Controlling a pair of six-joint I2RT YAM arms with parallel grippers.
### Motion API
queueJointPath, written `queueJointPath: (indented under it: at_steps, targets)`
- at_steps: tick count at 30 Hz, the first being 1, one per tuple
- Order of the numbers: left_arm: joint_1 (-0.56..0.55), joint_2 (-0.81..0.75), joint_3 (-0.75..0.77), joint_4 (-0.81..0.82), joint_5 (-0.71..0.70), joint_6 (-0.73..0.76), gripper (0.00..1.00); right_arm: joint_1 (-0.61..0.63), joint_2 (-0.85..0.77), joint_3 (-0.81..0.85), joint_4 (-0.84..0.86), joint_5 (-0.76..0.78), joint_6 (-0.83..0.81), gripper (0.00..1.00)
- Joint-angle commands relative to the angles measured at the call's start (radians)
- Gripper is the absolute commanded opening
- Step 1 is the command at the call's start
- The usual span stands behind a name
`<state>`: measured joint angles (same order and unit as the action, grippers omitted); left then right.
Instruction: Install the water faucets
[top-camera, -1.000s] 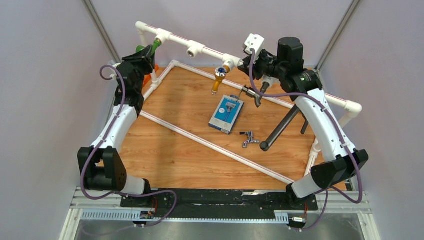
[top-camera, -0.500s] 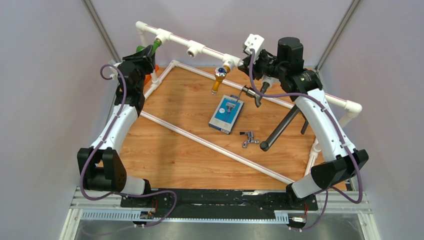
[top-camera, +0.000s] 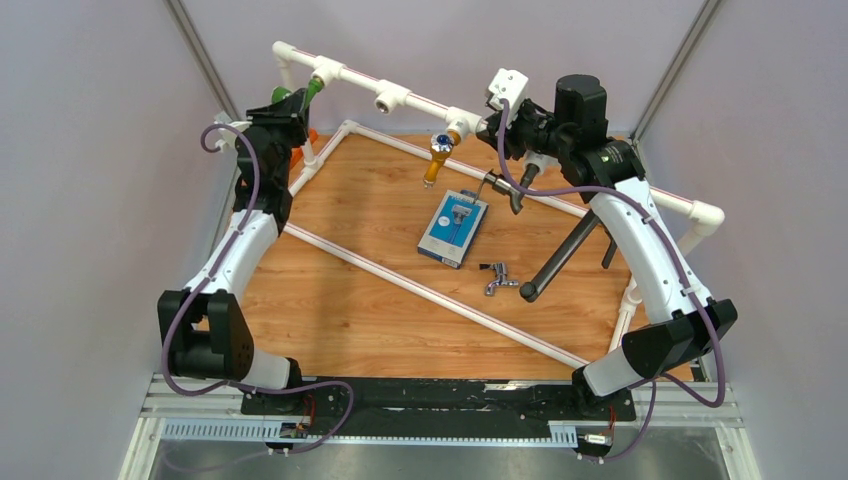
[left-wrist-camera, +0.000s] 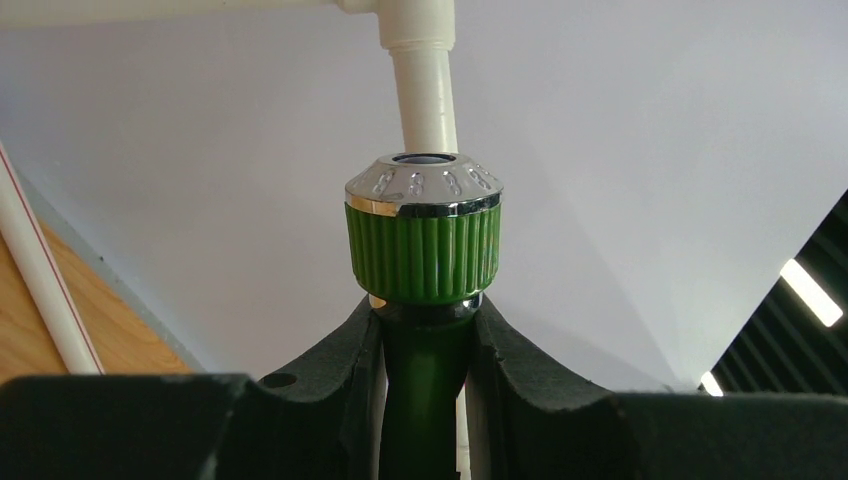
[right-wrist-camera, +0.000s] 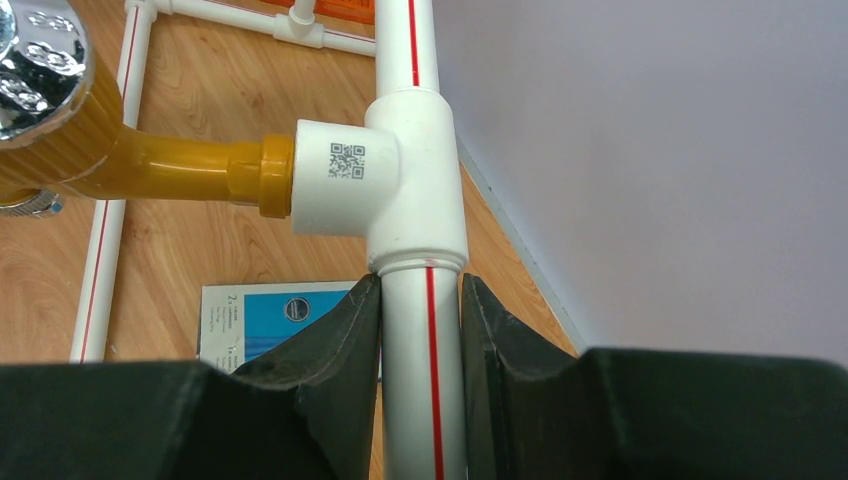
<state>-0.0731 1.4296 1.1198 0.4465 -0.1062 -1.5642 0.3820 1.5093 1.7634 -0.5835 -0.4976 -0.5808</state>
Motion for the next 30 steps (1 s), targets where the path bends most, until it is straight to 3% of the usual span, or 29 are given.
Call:
queueJointPath:
  at_steps: [1,17,30]
  targets:
    - [-0.099,0.052,0.006,0.118,0.232,0.156,0.0,0.095,-0.066,-0.016,-0.125,-0.183,0.067,0.0]
    - [-0.097,0.091,-0.063,0.303,0.309,0.386,0.0,0.103,-0.08,-0.016,-0.134,-0.185,0.047,0.0]
    - [-0.085,0.092,-0.061,0.259,0.347,0.592,0.0,0.11,-0.093,-0.025,-0.142,-0.187,0.03,0.0]
